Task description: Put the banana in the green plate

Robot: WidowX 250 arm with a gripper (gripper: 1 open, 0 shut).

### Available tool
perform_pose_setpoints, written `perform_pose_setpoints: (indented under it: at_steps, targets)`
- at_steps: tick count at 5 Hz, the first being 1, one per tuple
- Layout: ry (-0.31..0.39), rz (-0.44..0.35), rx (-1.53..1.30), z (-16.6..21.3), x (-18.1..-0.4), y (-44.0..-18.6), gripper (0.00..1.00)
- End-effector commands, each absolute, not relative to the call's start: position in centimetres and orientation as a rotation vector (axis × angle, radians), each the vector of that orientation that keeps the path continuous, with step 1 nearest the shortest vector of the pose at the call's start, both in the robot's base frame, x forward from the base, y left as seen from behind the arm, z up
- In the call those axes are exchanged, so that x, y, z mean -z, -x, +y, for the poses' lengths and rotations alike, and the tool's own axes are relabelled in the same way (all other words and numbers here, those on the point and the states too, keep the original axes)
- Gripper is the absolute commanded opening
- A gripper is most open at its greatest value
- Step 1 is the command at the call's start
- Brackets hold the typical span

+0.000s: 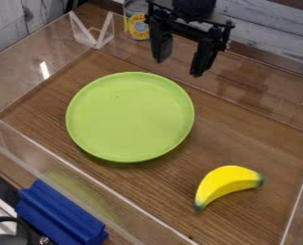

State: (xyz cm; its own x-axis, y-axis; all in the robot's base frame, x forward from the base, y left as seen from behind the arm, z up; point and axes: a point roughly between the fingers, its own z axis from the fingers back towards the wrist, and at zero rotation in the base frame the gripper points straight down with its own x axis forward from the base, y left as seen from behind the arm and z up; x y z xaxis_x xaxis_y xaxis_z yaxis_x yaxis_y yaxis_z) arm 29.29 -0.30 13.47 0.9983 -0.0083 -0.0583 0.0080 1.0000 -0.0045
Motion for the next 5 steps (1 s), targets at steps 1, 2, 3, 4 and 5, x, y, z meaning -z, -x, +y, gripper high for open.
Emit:
perform_pose_setpoints:
  at_steps: [1, 2, 3, 4, 5]
  targets:
    - [0.013, 0.063, 0.059, -1.7, -13.0, -28.0, 1.00]
    - [0.021, 0.050, 0.155, -4.1, -12.5, -26.2, 1.00]
    - [0.027, 0.029, 0.237, -6.3, -11.6, -24.7, 1.00]
    - [0.023, 0.008, 0.255, -7.6, -11.0, -23.9, 1.00]
    - [0.023, -0.010, 0.281, -8.5, -9.6, -23.6, 1.00]
